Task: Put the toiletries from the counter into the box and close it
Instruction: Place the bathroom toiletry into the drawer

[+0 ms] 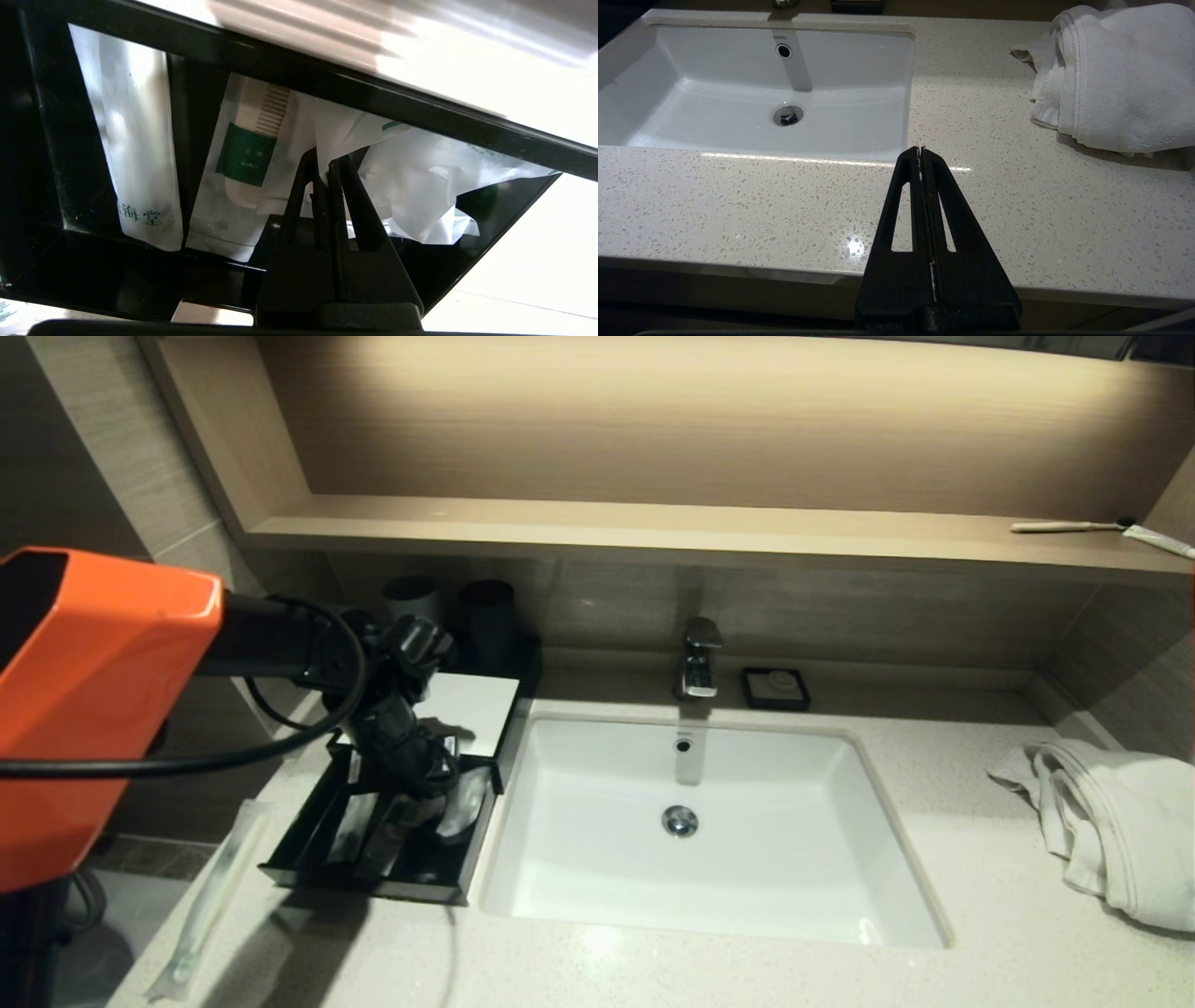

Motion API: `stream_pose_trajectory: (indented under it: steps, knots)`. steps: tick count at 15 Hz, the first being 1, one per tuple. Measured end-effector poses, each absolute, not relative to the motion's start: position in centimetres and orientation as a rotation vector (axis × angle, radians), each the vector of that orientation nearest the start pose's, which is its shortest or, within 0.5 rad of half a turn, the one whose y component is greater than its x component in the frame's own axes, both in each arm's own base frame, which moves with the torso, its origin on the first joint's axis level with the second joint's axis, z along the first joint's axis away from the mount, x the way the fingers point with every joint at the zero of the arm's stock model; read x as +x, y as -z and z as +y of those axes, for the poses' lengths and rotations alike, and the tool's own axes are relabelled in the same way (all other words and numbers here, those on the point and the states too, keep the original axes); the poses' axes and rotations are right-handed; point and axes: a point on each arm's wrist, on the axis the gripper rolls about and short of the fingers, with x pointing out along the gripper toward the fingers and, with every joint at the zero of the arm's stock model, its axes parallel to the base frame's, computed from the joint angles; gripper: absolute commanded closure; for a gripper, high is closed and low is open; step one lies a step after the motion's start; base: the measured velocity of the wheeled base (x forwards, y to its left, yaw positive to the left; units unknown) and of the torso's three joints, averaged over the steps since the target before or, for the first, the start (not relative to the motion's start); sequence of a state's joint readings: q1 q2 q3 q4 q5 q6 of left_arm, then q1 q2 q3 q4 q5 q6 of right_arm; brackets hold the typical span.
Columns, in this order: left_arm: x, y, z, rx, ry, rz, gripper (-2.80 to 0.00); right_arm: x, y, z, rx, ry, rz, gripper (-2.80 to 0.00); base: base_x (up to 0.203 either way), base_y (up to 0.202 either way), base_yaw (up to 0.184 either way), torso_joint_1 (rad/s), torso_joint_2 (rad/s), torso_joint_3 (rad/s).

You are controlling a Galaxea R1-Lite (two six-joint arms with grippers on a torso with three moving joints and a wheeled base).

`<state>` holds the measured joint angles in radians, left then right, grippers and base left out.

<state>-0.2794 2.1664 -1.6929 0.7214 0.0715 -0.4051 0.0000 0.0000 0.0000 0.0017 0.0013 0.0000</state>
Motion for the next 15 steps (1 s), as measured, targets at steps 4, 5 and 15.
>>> stream_pose_trajectory:
  steps: [4, 5, 15]
  knots:
    - [38.6, -14.4, -10.9, -0.147, -0.058, 1.190, 0.00, -2.3, -7.5, 0.0, 0.000, -0.001, 0.002, 0.00, 0.000, 0.000, 0.000, 0.000, 0.00, 0.000]
    - [38.7, -14.5, -10.9, -0.148, -0.058, 1.189, 0.00, -2.3, -7.5, 0.0, 0.000, -0.002, 0.001, 0.00, 0.000, 0.000, 0.000, 0.000, 0.00, 0.000]
    - [39.6, -14.2, -11.1, -0.152, -0.071, 1.175, 0.00, -2.3, -7.5, 0.0, 0.000, -0.001, 0.001, 0.00, 0.000, 0.000, 0.000, 0.000, 0.00, 0.000]
